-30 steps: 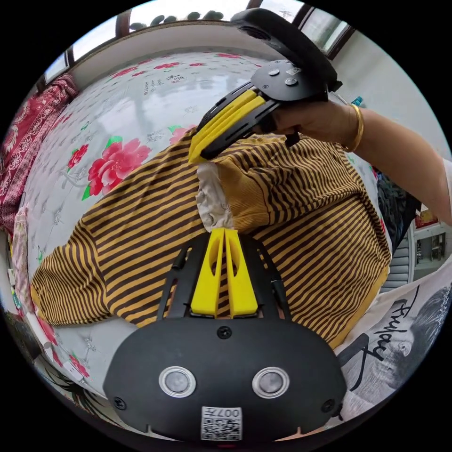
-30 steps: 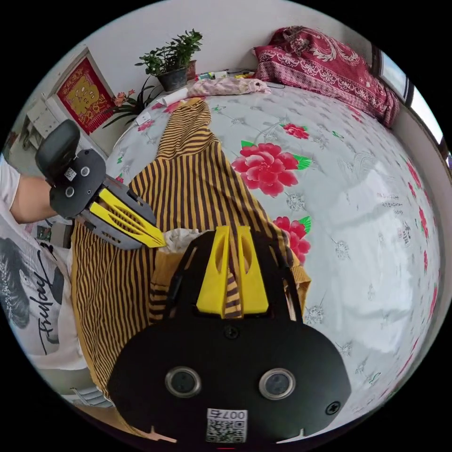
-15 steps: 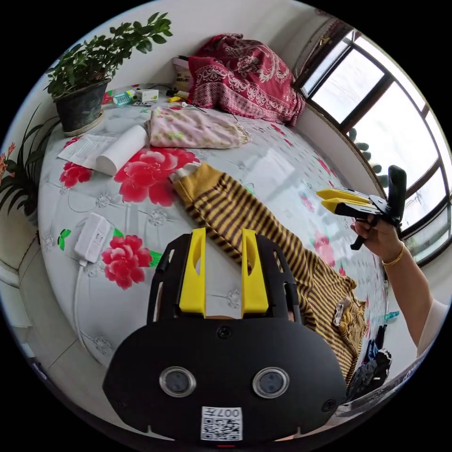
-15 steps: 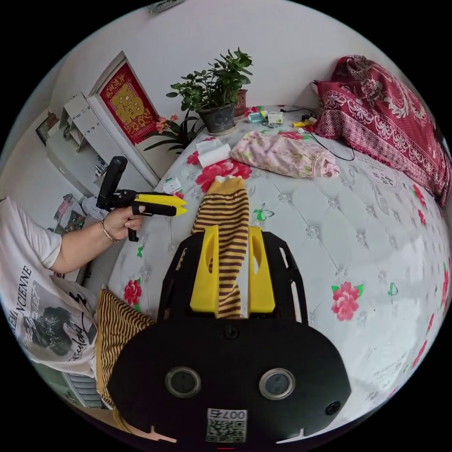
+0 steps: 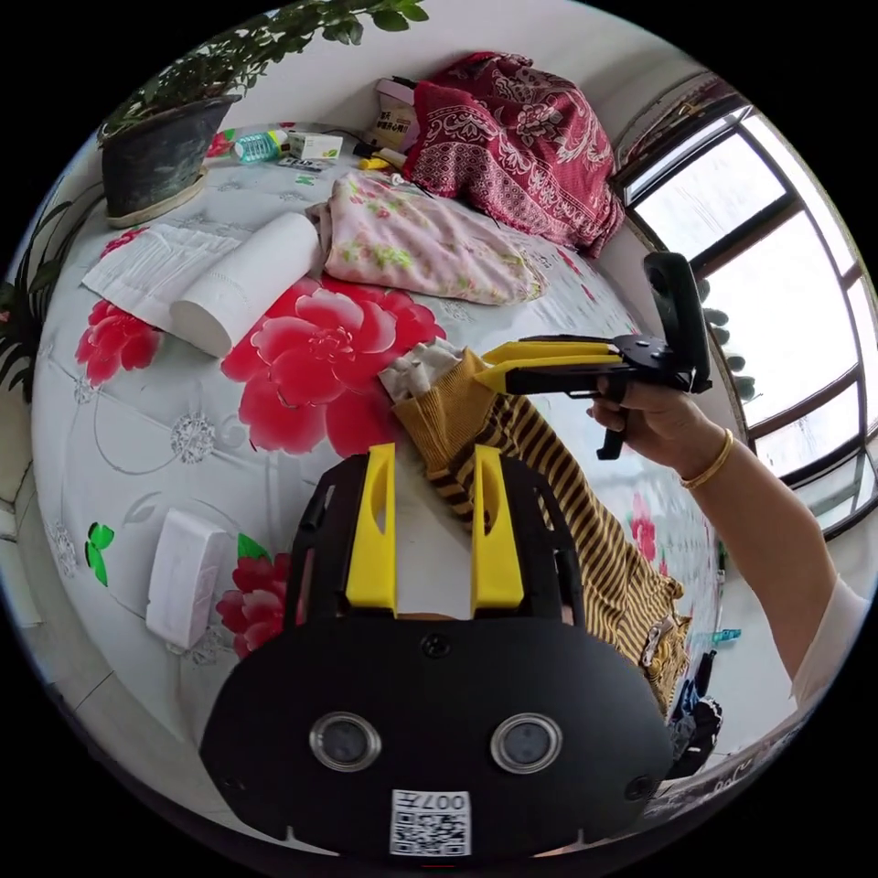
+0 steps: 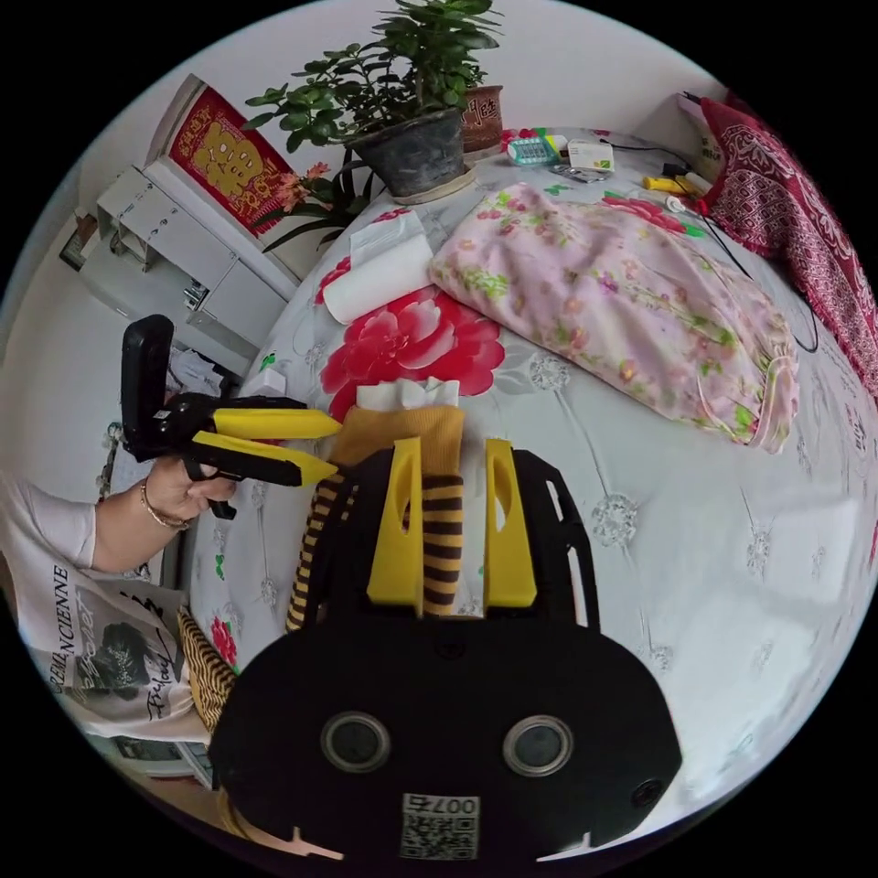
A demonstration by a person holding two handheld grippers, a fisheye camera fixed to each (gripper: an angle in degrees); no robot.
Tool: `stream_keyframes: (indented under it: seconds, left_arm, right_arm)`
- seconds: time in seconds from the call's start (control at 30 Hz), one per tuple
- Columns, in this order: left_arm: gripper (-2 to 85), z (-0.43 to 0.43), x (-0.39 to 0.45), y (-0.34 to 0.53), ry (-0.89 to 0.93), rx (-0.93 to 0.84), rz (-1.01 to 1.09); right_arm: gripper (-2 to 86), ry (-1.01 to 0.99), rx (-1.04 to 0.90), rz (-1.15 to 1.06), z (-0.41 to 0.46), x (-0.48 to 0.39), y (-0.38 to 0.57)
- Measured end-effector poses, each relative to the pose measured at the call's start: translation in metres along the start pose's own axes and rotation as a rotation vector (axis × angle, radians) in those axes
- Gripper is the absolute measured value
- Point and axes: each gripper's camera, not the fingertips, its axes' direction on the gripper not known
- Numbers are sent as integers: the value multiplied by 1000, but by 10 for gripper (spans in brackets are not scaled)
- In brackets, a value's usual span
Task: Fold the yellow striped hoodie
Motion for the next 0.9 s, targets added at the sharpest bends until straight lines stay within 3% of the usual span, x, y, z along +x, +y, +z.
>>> stream_keyframes:
  seconds: [0.1, 0.23, 0.43, 0.67, 0.9]
  left_arm:
    - [48, 17, -15, 0, 88, -44, -20]
    - [5, -6, -12, 20, 91, 61, 38]
    - [-7, -74, 71, 67, 70, 191, 312]
    - [-8, -99, 219, 187, 147, 205, 742]
    - [-9, -40, 331, 328, 146, 76, 1049]
  right_arm:
    - [33, -52, 10, -17, 3, -1, -4]
    - [9, -89, 96, -36, -27, -3, 12]
    - [1, -173, 277, -134, -127, -30, 75]
    - [0, 2, 272, -174, -240, -112, 233]
    - [0, 194, 157, 49, -241, -181, 400]
